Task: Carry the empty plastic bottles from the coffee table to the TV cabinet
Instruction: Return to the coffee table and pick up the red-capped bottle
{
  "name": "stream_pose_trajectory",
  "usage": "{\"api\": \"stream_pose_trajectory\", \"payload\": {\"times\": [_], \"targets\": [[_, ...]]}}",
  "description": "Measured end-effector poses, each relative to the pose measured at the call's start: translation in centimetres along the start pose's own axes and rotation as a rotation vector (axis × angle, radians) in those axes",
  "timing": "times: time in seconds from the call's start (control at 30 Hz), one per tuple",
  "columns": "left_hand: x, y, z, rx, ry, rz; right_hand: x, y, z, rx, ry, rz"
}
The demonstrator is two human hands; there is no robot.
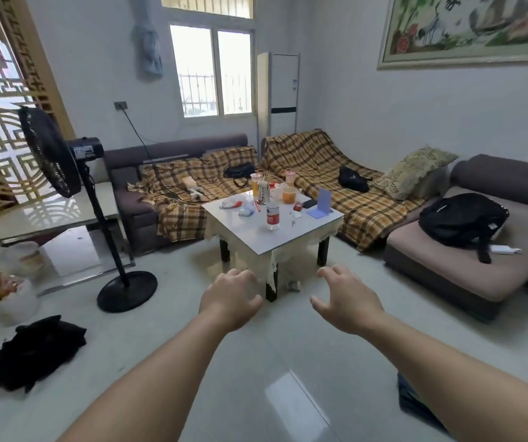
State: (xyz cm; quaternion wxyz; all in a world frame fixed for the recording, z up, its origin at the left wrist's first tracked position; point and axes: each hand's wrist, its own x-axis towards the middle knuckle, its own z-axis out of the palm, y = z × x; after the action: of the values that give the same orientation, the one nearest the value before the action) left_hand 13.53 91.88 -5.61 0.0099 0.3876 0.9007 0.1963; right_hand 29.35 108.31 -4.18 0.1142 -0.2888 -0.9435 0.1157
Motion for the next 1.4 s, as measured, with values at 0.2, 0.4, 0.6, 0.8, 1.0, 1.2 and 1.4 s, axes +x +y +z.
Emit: {"api": "stream_pose_trajectory", "payload": {"times": [0.2, 0.4, 0.6, 0.8, 1.0, 1.2, 1.4], "targets": [[3.7, -4.4, -1.5, -0.055, 0.013, -0.03, 4.7, -3.1, 0.8, -0.037, 0.023, -0.004], [9.9, -7.3, 0.1, -0.076, -0.024, -0.043, 12.6, -4.2, 3.6, -0.013, -0.004, 0.02], [21.8, -10.2, 1.0, -0.029, -0.062, -0.041, 24.7, -3.8, 7.4, 0.019, -0.044, 0.022], [34.8, -11.8, 1.5, -0.018, -0.078, -0.053, 38.1, -2.2, 8.7, 0.055, -0.06, 0.056], [45.9, -13.0, 2.1, -0.007, -0.099, -0.006, 48.6, -1.5, 9.2, 0.042, -0.06, 0.087], [58.0, -16.8, 3.3, -0.088, -0.071, 0.007, 59.3, -1.7, 11.2, 0.019, -0.054, 0.126], [71.6, -22.3, 5.2, -0.162, -0.136, 0.053, 71.1, -4.0, 15.6, -0.021, -0.069, 0.213]]}}
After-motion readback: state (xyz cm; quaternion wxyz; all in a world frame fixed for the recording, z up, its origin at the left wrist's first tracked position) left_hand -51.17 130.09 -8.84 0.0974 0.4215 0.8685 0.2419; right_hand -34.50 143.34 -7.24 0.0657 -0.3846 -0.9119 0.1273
